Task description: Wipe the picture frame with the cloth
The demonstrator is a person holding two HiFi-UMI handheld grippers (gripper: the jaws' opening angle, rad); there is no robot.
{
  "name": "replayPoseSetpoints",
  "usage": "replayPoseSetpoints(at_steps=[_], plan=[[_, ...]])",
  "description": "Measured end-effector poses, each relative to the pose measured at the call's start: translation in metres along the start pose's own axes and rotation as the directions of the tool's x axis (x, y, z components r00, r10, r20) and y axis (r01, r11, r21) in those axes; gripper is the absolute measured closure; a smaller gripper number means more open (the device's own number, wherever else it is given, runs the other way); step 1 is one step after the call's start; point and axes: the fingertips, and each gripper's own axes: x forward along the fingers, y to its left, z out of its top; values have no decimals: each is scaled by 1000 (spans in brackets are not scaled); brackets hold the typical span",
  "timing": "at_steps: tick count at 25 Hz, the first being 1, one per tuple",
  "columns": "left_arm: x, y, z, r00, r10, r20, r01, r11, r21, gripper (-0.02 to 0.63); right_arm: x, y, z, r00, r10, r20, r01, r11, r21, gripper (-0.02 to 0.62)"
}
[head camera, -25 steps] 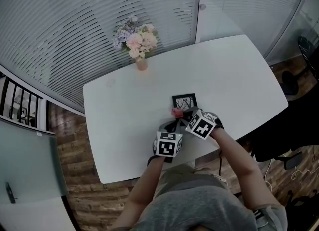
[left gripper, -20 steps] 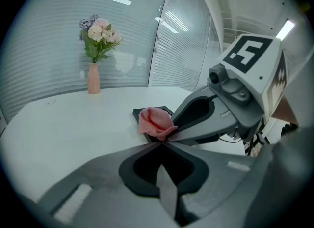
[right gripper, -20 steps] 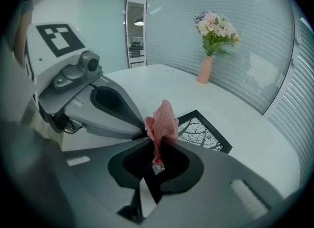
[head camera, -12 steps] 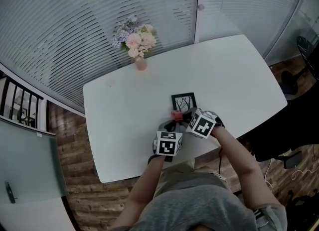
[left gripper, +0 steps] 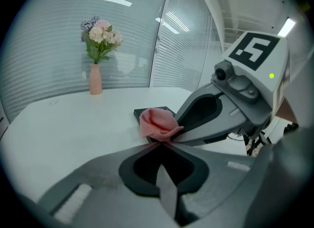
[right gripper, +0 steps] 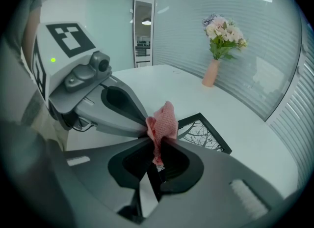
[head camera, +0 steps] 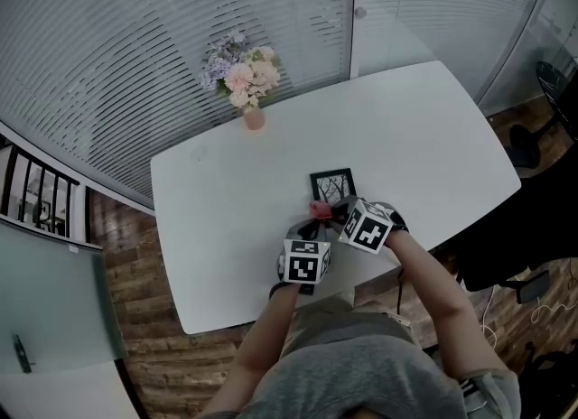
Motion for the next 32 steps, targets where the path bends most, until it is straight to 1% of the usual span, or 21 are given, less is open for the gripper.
replayPoseSetpoints(at_steps=[5,11,17,24,27,32], plan=[[-1,-1,0,1000,-6,1,6,1000,-2,603,-8,-4,9,1000,-10,23,10,1000,-13,552],[-1,0,0,1000,-13,-9,13,1000,-9,603,-12,-25,16,998,-59,31,60,998,-19,552],[-1,0,1,1000,-15,-8,15,1000,-10,603,-17,-57,13,991,-134,24,134,991,4,552],[-1,-1,1,1000,-18,-5,18,1000,-10,603,-19,-98,3,974,-228,-3,228,973,44,552],[-1,0,1,1000,-22,-8,22,1000,-12,603,-16,-109,-1,970,-242,-23,243,969,48,552],[0,0,1,1000,-24,-10,24,1000,-16,603,-9,-117,-9,969,-241,-52,244,969,45,552]])
